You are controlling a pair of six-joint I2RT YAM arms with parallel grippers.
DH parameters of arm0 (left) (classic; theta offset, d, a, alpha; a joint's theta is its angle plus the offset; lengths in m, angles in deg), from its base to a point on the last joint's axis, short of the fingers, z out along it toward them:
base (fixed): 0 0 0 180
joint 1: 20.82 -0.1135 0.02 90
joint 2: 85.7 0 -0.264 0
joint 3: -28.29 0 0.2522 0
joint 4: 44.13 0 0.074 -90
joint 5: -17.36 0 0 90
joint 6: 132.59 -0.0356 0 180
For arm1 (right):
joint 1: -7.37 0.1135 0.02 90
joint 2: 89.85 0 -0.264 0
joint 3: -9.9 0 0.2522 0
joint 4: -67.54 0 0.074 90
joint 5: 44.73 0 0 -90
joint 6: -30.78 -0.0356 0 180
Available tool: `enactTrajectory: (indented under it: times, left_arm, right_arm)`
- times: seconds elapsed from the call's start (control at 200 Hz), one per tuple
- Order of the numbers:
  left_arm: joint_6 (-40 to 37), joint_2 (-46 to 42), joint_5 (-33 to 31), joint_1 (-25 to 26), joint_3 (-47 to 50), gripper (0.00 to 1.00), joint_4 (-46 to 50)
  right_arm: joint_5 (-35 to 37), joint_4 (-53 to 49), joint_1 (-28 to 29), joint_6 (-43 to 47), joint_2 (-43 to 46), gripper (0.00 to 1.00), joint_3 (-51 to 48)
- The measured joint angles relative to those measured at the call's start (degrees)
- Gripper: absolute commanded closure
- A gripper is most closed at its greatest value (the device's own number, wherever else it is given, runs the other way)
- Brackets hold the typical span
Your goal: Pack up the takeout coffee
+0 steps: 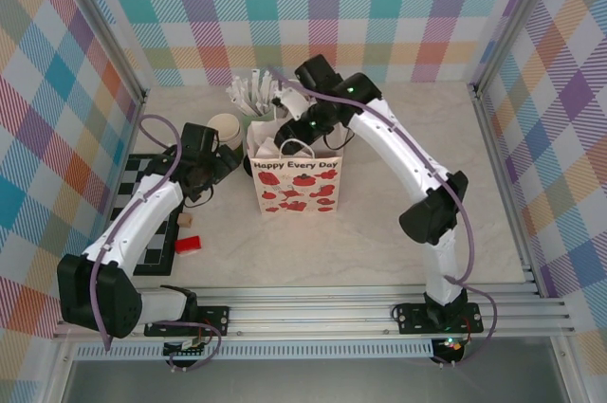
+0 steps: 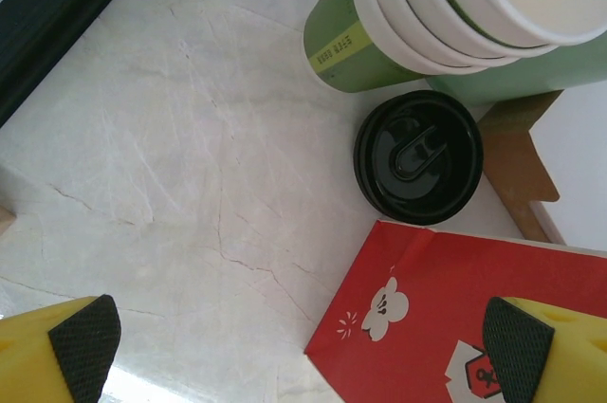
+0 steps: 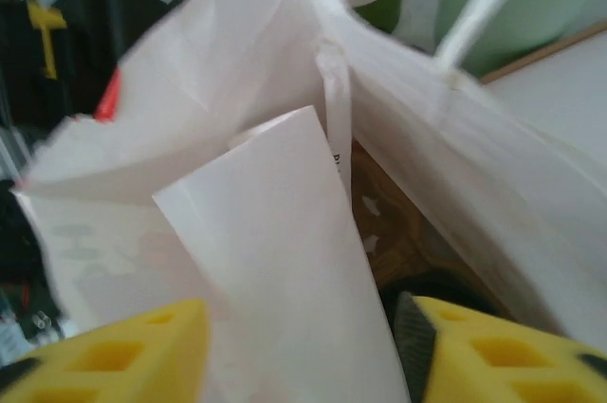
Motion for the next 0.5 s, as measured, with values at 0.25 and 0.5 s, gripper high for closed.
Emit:
enactTrajectory:
  times: [0.25,0.5]
  left_arm:
    - [0.42,1.18,0.2,0.11,0.57,0.0,-0.37]
    - [0.42,4.39,0.79,0.66,0.76,0.0,-1.6]
  right_arm:
    - [13.09,4.0,-2.84,-11.26,14.25,0.0,-8.94]
    - [16.39,3.13,-7.34,-19.45,15.93,0.17,-15.72]
